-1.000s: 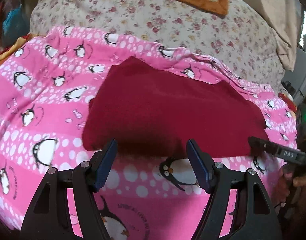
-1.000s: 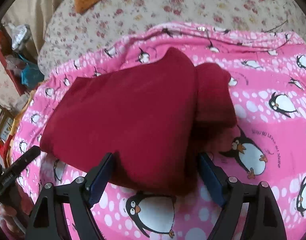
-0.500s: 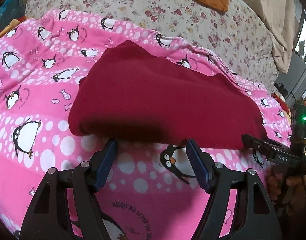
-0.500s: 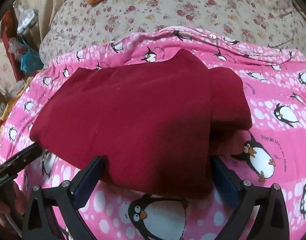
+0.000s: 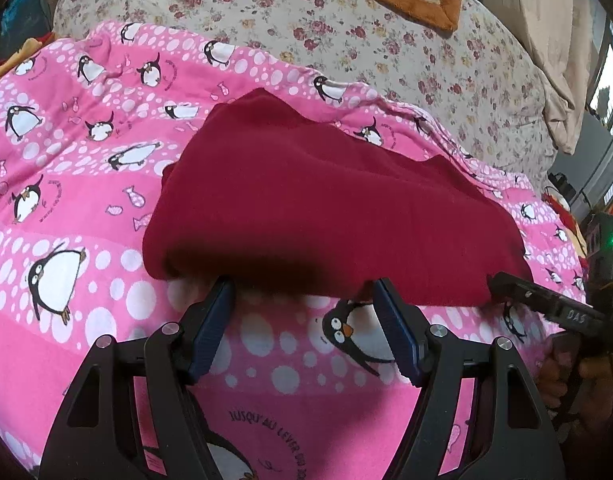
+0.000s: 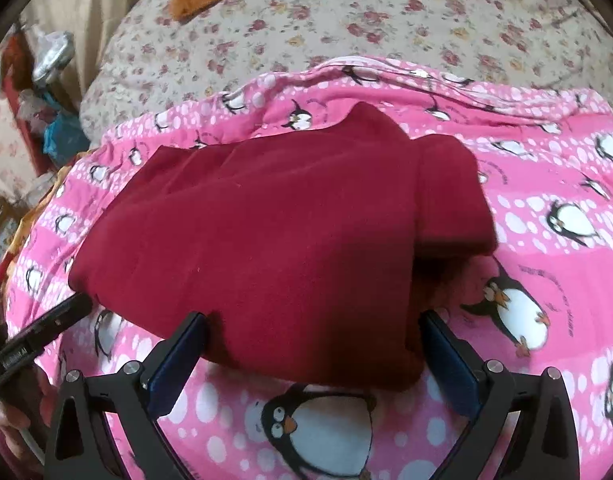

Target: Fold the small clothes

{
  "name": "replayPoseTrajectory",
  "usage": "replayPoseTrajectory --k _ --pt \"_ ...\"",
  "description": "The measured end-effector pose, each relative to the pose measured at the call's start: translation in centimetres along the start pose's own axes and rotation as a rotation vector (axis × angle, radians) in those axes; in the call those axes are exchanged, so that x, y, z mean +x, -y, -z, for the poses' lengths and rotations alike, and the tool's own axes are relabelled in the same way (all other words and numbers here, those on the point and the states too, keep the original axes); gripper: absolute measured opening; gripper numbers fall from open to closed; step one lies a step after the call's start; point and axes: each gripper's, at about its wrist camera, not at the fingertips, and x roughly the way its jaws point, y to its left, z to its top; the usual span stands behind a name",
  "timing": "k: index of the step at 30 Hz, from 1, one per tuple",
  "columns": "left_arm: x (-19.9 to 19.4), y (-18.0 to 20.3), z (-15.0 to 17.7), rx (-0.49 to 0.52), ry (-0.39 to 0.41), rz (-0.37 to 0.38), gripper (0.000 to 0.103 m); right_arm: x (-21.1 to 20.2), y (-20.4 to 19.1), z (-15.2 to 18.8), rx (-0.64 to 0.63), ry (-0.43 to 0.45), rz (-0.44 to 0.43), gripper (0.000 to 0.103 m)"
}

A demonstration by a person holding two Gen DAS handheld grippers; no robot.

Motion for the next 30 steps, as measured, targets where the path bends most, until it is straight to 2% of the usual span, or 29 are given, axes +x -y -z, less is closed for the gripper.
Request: replayPoseTrajectory --k 5,8,15,23,28,30 --pt "-0.4 0.3 -0.5 0.034 0.030 -0.023 0.072 -1.7 -0.6 -0.8 0.048 0.030 0.032 0.103" --pt "-0.8 0.6 -0.7 0.064 0.054 -0.037 0.072 -2.7 -2.1 -1.3 -0.012 0.057 0.105 0.103" --pt "-1.9 0.7 -1.2 0.097 0.121 -0.064 0.072 -3.3 -5.1 -2.9 -0.086 0.082 0.134 0.103" --pt "-1.1 -1.0 -2.4 0.054 0.111 -0.096 0.072 -1.3 -7.2 -4.6 -0.120 0.051 0.121 0.103" --pt "-0.1 -2.5 -2.9 -0.013 0.072 -0.091 0.072 0.7 -7.8 -5.1 -0.149 0.008 0.125 0.096" --pt "0.3 -2.7 -3.0 -0.014 0.066 -0.113 0.072 1.6 -7.8 -5.2 -0.155 -0.013 0.118 0.093"
